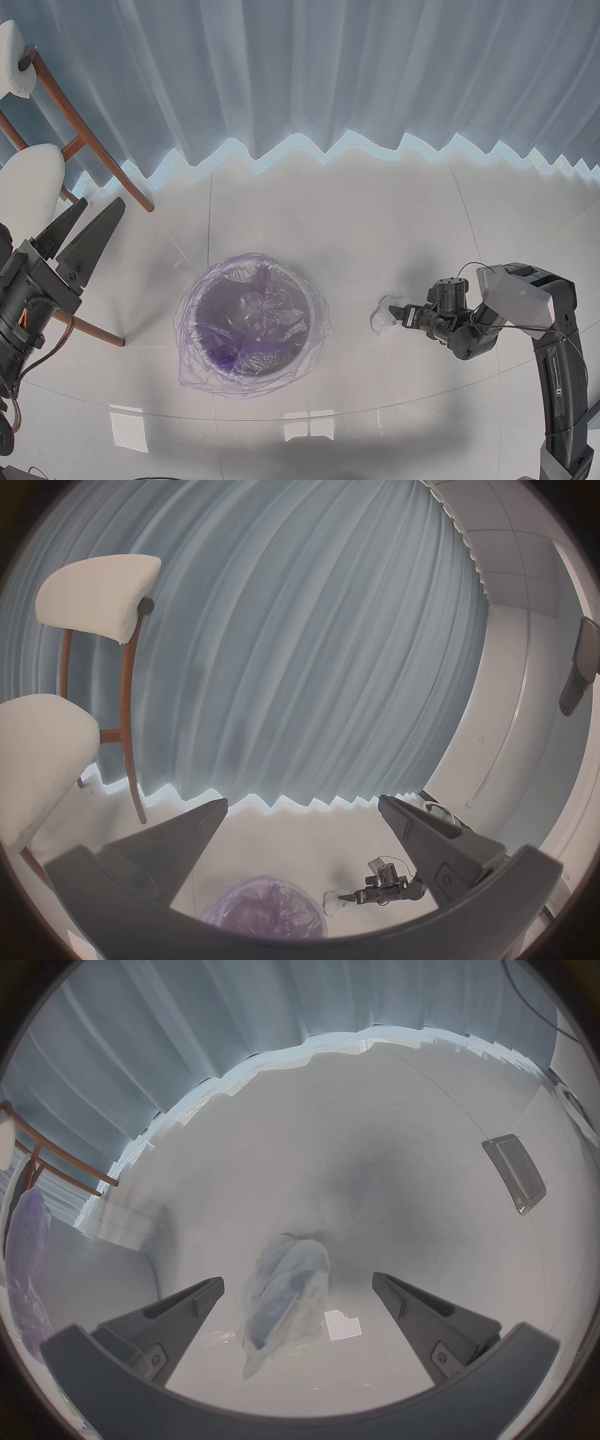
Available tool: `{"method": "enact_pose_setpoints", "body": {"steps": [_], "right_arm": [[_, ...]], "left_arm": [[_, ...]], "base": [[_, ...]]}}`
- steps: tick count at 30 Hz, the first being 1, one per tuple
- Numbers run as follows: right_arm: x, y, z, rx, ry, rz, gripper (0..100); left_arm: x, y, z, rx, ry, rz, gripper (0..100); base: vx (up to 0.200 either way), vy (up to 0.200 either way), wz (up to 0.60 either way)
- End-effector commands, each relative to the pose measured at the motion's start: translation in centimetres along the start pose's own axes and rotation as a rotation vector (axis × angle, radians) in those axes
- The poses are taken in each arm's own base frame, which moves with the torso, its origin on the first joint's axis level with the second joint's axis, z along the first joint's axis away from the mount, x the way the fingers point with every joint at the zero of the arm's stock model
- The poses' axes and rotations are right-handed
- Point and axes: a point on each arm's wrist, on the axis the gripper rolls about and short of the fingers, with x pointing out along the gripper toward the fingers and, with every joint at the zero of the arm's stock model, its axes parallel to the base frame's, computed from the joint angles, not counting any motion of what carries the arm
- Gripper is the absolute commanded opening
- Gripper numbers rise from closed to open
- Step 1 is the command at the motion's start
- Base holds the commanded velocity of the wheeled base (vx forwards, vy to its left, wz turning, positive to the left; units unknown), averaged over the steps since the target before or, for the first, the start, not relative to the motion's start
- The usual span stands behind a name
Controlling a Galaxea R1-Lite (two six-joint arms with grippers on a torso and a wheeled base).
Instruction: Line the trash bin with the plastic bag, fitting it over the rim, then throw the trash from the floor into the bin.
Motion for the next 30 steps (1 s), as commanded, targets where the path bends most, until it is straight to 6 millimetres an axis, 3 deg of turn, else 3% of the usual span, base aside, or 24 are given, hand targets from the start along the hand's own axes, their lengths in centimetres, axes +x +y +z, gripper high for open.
{"method": "enact_pose_setpoints", "body": {"steps": [1,17,20,26,30], "right_arm": [[-0.2,0.0,0.0,0.002,0.003,0.0,100],[0.1,0.2,0.0,0.006,-0.01,0.006,100],[0.1,0.2,0.0,0.009,-0.011,0.006,100],[0.1,0.1,0.1,0.01,-0.012,0.003,100],[0.1,0.1,0.1,0.01,-0.009,0.002,100]], "left_arm": [[-0.1,-0.1,0.3,0.003,-0.015,-0.002,100],[0.2,-0.1,1.0,-0.116,-0.045,0.002,100],[0.1,0.2,0.9,-0.116,-0.064,0.114,100],[0.2,0.1,1.5,-0.136,-0.101,0.136,100],[0.3,0.0,1.5,-0.14,-0.101,0.134,100]], "base": [[0.0,0.0,0.0],[0.0,0.0,0.0],[0.0,0.0,0.0],[0.0,0.0,0.0],[-0.2,0.0,0.0]]}}
